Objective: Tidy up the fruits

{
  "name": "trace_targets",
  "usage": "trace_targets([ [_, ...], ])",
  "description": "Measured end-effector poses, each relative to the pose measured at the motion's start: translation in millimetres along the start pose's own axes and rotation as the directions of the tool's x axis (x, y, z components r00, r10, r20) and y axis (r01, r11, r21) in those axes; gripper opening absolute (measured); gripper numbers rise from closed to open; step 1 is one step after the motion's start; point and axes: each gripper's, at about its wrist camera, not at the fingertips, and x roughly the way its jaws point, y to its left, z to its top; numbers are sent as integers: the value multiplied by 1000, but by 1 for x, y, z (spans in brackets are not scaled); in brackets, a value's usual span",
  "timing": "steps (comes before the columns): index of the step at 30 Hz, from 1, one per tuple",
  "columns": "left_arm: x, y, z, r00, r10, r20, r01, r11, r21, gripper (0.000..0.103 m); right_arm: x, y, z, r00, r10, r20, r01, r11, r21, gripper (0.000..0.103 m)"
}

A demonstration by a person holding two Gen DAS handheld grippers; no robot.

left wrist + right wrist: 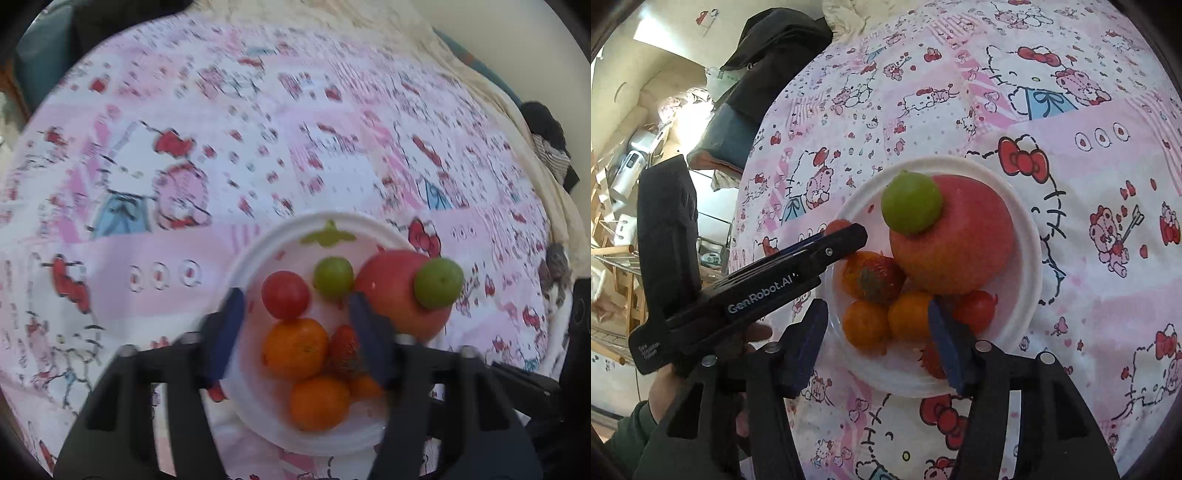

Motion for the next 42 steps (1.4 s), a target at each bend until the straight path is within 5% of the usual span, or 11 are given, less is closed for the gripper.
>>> trace_targets([
  [5,-24,1,-3,999,16,47,-15,1000,-9,62,-31,-2,-7,997,-58,60,59,998,-4,64],
  [7,-37,2,-9,997,38,62,-37,999,-20,62,-49,1,-12,989,-93,113,95,995,-16,81],
  [12,-73,3,-24,992,26,122,-18,998,-66,62,-85,12,-25,964,-178,200,190,981,-45,99],
  [14,-89,-2,-31,988,31,150,-26,999,-36,64,-93,14,-31,954,-201,220,215,976,-39,100],
  [18,-119,-7,-50,979,62,193,-59,998,-19,102,-111,29,-49,933,-240,267,277,954,-110,101],
  [22,-138,-7,-73,979,33,200,-29,999,-24,103,-122,38,-72,922,-239,305,292,946,-141,103],
  [31,-139,-12,-124,950,134,281,-145,989,20,103,-119,40,-104,868,-285,406,374,914,-159,103],
  [37,-131,-9,-121,959,114,260,-117,993,-5,103,-108,46,-96,836,-323,443,443,874,-199,103],
  [42,-132,-15,-120,948,140,285,-147,989,2,103,-107,46,-96,817,-343,463,472,860,-195,103],
])
